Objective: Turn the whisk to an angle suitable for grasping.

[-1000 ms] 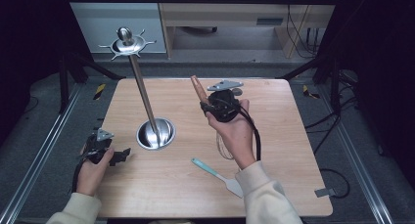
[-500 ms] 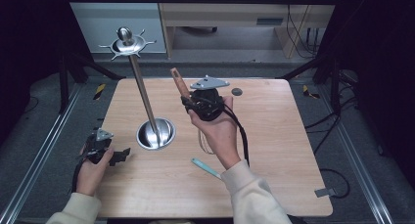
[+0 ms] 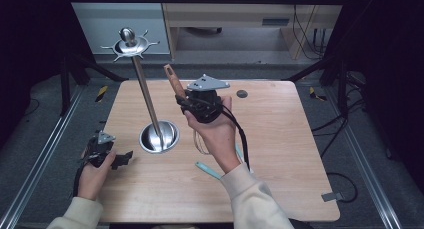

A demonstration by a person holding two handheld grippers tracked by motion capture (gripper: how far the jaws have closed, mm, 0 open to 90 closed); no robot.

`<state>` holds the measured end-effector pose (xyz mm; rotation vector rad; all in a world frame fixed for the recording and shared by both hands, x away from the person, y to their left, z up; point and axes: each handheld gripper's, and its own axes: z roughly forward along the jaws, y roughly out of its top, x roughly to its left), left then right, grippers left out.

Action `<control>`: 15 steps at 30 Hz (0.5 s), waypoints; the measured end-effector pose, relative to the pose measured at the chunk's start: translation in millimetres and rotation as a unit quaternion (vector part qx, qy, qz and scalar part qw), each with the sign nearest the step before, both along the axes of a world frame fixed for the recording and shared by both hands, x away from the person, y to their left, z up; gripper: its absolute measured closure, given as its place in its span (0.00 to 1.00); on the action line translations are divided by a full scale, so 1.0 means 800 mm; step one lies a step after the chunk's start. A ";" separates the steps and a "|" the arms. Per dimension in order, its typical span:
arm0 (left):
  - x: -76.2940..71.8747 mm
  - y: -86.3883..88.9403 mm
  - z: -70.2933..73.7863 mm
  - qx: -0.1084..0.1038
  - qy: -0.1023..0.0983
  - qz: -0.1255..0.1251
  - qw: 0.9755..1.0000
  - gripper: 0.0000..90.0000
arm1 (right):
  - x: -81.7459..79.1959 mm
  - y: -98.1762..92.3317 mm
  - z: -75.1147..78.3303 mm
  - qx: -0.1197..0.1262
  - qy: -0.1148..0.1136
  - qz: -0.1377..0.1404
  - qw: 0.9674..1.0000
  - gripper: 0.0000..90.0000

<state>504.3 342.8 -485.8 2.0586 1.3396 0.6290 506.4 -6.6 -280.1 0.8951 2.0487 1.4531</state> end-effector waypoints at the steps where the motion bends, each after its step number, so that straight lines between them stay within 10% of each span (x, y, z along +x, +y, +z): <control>1: 0.000 0.000 0.000 0.000 0.000 0.000 1.000 0.05 | -0.001 0.001 0.001 0.002 -0.003 0.001 1.000 0.76; 15: -0.001 0.000 0.000 -0.004 -0.005 0.002 1.000 0.05 | -0.012 0.022 0.028 0.033 -0.045 0.025 0.998 0.76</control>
